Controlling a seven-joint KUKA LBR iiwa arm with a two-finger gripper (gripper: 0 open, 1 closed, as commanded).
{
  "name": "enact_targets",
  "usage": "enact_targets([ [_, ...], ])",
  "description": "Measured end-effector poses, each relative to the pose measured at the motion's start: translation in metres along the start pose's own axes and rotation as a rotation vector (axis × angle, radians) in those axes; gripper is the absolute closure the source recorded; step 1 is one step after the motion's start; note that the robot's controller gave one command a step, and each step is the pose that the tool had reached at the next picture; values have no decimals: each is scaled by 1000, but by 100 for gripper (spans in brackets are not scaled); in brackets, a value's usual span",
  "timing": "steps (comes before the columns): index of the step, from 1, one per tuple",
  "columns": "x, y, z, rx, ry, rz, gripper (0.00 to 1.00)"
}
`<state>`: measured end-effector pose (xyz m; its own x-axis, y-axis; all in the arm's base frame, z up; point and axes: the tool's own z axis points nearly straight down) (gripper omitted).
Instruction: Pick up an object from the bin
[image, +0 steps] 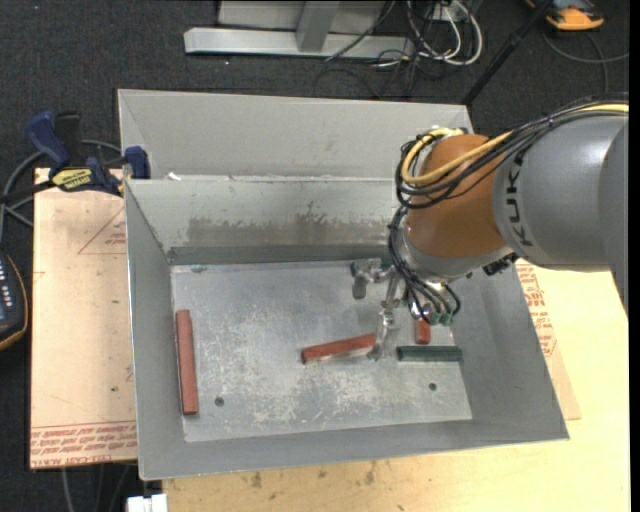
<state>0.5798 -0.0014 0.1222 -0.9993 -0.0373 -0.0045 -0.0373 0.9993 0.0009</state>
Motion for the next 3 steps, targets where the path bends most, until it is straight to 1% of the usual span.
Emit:
enact_targets([
  [1, 17, 14, 55, -1, 9, 80, 0],
  [2, 16, 14, 55, 0, 4, 79, 0],
  [3, 15, 15, 53, 0, 1, 79, 100],
])
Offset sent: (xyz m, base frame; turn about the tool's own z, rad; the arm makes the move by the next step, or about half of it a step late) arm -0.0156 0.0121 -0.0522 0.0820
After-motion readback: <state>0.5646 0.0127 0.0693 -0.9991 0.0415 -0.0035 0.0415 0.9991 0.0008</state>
